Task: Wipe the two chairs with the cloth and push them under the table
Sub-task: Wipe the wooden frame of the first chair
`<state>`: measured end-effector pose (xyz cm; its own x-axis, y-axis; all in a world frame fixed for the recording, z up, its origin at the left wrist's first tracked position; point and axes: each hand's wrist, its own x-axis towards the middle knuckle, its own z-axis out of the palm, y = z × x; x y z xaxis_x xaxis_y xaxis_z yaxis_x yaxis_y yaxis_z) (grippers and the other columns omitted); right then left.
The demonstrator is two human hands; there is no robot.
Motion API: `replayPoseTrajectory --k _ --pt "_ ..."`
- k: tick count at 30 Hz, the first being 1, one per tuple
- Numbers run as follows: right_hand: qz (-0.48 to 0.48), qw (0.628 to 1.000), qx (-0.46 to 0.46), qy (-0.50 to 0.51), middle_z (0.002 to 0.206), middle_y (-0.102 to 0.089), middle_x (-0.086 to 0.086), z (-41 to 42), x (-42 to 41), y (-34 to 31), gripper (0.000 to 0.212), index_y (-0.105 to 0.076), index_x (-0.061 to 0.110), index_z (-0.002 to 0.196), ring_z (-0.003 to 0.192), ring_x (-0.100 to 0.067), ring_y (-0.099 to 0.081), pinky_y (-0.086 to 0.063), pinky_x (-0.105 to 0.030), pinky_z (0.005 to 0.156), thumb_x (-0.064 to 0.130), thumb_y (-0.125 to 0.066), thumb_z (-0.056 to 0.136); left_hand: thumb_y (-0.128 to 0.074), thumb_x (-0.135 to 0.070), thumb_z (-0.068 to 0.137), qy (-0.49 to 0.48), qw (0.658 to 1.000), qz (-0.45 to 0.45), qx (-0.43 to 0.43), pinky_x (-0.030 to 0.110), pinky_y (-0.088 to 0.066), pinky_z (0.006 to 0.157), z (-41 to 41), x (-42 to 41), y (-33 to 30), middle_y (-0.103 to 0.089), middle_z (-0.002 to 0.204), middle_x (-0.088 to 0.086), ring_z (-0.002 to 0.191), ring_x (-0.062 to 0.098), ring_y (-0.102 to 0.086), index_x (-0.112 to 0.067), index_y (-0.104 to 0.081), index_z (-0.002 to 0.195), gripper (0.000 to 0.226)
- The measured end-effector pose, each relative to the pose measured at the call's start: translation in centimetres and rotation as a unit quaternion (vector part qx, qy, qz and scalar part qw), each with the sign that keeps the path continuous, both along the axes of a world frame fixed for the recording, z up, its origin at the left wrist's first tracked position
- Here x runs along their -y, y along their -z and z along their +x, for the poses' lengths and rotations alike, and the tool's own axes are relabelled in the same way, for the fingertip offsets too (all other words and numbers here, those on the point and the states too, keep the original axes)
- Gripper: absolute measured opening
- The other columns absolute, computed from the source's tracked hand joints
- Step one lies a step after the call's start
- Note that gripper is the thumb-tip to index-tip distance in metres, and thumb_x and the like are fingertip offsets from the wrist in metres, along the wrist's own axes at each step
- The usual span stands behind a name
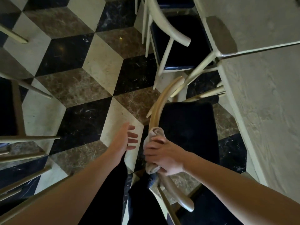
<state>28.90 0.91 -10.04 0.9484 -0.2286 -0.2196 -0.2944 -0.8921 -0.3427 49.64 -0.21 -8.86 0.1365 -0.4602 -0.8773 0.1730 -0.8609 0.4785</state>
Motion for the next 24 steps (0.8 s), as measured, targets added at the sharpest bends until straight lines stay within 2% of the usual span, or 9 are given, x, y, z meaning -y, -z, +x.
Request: replayPoseTrajectory --k 4,9,13,15,16,18,20,22,24 --pt "-0.04 0.988 0.066 0.137 0.113 -0.063 0.012 1.5 7.3 0.3 0.024 -0.067 0.028 0.1 0.122 -0.02 -0.048 -0.021 -0.04 0.114 0.04 -0.059 0.081 -0.032 -0.046 0.105 0.018 1.0 0.01 -0.003 0.037 -0.053 0.066 1.3 2.2 0.7 -0.071 0.092 0.013 0.082 0.029 -0.069 -0.012 -0.066 0.11 0.048" --pt "-0.066 0.936 0.109 0.328 0.102 -0.067 0.011 0.7 15.0 1.2 0.018 -0.069 0.025 0.093 0.112 -0.021 -0.055 -0.029 -0.044 0.106 0.033 -0.056 0.083 -0.032 -0.038 0.107 0.054 0.998 0.027 -0.015 0.036 -0.053 0.063 0.9 5.0 0.3 -0.071 0.094 0.016 0.084 0.03 -0.07 -0.009 -0.065 0.112 0.044" --pt "-0.08 0.845 0.123 0.514 0.112 -0.068 0.006 -0.4 19.5 3.4 0.027 -0.07 0.022 0.097 0.12 -0.024 -0.052 -0.023 -0.039 0.106 0.028 -0.051 0.079 -0.036 -0.029 0.106 0.144 0.989 0.029 -0.005 0.043 -0.057 0.079 0.8 10.1 -0.2 -0.07 0.103 0.017 0.097 0.033 -0.069 -0.01 -0.062 0.119 0.035" --pt "-0.024 0.745 0.173 0.644 0.131 -0.06 0.008 -0.8 20.2 3.9 0.036 -0.068 0.024 0.112 0.133 -0.017 -0.042 -0.022 -0.04 0.114 0.025 -0.048 0.082 -0.039 -0.03 0.105 0.186 0.982 -0.009 0.011 0.046 -0.056 0.089 0.3 11.6 -0.5 -0.069 0.104 0.012 0.096 0.028 -0.068 -0.012 -0.062 0.12 0.032" --pt "0.037 0.668 0.223 0.709 0.138 -0.056 0.009 -0.5 20.4 3.6 0.04 -0.064 0.027 0.123 0.136 -0.015 -0.04 -0.025 -0.039 0.116 0.024 -0.047 0.087 -0.041 -0.031 0.104 0.204 0.978 -0.039 0.02 0.046 -0.055 0.09 0.1 11.8 -0.8 -0.068 0.106 0.008 0.096 0.024 -0.068 -0.014 -0.061 0.122 0.032" --pt "0.155 0.451 0.346 0.808 0.137 -0.058 0.002 -0.2 20.3 2.8 0.042 -0.054 0.029 0.137 0.128 -0.015 -0.053 -0.041 -0.037 0.109 0.028 -0.047 0.096 -0.041 -0.037 0.103 0.253 0.959 -0.12 0.043 0.041 -0.055 0.089 -0.2 12.2 -1.2 -0.065 0.115 0.0 0.098 0.015 -0.066 -0.022 -0.057 0.128 0.034" --pt "0.194 0.294 0.414 0.839 0.114 -0.07 0.003 -0.3 19.3 2.0 0.039 -0.06 0.026 0.127 0.103 -0.009 -0.067 -0.053 -0.03 0.088 0.037 -0.05 0.091 -0.04 -0.041 0.102 0.28 0.938 -0.193 0.065 0.036 -0.052 0.092 -0.1 13.1 -1.3 -0.061 0.127 -0.008 0.105 0.006 -0.063 -0.033 -0.055 0.134 0.037" --pt "0.223 0.203 0.433 0.85 0.09 -0.072 0.011 -2.1 17.4 2.7 0.031 -0.065 0.028 0.109 0.08 -0.002 -0.069 -0.053 -0.025 0.073 0.04 -0.051 0.085 -0.039 -0.04 0.101 0.308 0.918 -0.237 0.071 0.035 -0.047 0.1 -1.6 15.2 -1.3 -0.057 0.135 -0.015 0.111 -0.003 -0.059 -0.041 -0.052 0.137 0.039" --pt "0.271 0.152 0.441 0.842 0.069 -0.071 0.012 -3.6 15.4 3.8 0.024 -0.067 0.03 0.103 0.062 -0.005 -0.069 -0.053 -0.025 0.059 0.039 -0.052 0.086 -0.038 -0.038 0.101 0.345 0.895 -0.269 0.083 0.032 -0.039 0.11 -4.3 17.7 -1.3 -0.055 0.131 -0.031 0.118 -0.014 -0.05 -0.042 -0.048 0.142 0.042"
